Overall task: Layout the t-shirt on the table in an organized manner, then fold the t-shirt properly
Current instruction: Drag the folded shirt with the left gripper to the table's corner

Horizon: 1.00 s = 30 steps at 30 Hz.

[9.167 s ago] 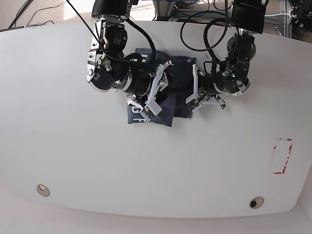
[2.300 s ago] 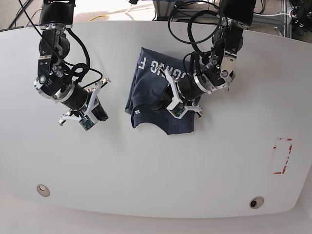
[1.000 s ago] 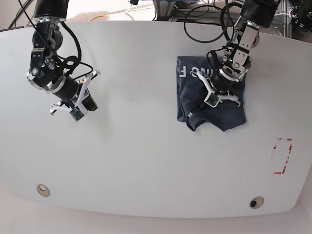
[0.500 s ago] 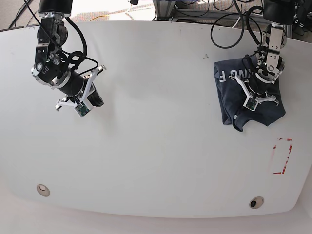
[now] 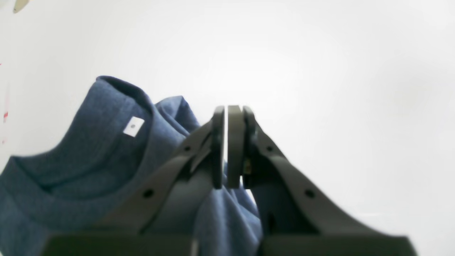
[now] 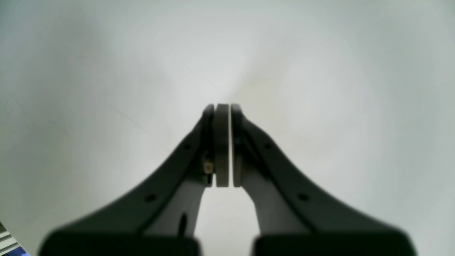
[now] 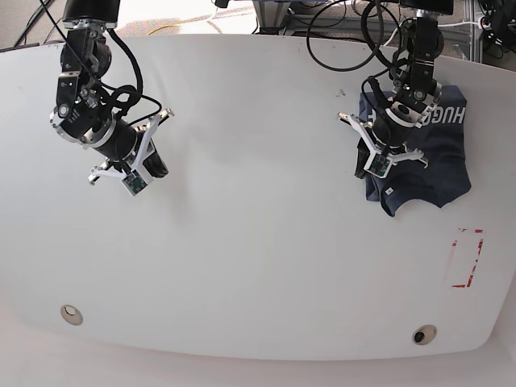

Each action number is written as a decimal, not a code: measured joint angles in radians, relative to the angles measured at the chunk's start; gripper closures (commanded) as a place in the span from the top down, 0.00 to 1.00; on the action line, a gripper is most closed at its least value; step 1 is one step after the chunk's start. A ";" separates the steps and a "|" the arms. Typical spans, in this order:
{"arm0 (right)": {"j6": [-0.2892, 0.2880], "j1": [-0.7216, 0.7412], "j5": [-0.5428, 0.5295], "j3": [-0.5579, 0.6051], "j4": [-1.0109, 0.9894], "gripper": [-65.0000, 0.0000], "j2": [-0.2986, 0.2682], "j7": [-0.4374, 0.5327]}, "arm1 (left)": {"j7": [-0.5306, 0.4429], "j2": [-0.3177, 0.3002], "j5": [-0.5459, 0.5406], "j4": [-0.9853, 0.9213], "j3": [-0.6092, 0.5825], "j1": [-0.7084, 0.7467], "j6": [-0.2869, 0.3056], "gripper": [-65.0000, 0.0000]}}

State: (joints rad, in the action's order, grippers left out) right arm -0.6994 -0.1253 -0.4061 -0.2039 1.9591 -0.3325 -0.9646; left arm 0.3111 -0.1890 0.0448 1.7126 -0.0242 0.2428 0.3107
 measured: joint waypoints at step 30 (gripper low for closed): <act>0.000 0.027 -0.002 -0.004 0.012 0.00 0.000 -0.053 | 0.045 0.037 0.000 0.002 0.180 0.151 0.084 0.00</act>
State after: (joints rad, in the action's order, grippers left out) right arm -0.6998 -0.0982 -0.4076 -0.2081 1.9713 -0.3321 -1.0180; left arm 0.3557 -0.1520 0.0448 1.7145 0.1562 0.3943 0.3943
